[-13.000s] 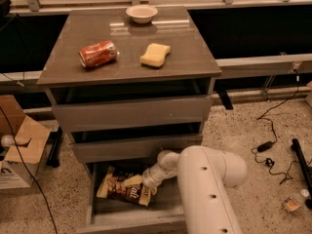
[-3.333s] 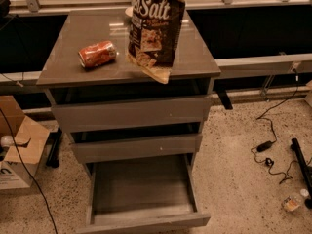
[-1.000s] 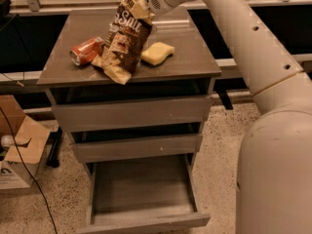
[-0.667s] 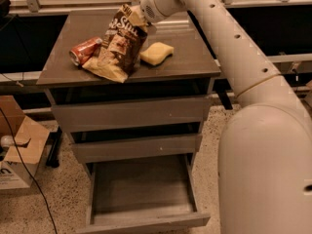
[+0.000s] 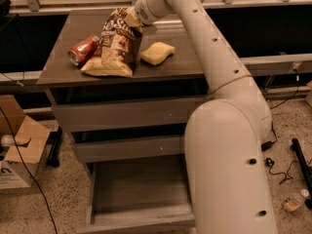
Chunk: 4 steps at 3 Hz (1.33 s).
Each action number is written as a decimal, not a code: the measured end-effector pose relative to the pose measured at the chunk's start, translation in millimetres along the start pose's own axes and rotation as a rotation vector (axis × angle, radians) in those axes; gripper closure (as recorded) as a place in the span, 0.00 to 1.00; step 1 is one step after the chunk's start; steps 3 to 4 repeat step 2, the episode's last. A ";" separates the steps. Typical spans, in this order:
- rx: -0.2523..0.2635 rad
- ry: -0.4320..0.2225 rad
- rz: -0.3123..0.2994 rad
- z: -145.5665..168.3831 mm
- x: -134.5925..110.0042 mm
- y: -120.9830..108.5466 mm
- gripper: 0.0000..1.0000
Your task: Pick brown chip bag from bottom drawer and place on counter
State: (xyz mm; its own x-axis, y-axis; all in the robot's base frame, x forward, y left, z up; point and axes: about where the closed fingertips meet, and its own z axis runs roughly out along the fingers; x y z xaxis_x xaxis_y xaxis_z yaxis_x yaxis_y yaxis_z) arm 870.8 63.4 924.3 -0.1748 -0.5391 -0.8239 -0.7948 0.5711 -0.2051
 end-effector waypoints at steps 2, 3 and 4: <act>0.015 -0.016 0.006 -4.9 -5.2 -8.1 0.00; 0.015 -0.016 0.006 -4.9 -5.2 -8.1 0.00; 0.015 -0.016 0.006 -4.9 -5.2 -8.1 0.00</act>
Offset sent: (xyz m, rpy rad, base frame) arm 0.0046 -0.0049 0.0086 0.0140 -0.0139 -0.0126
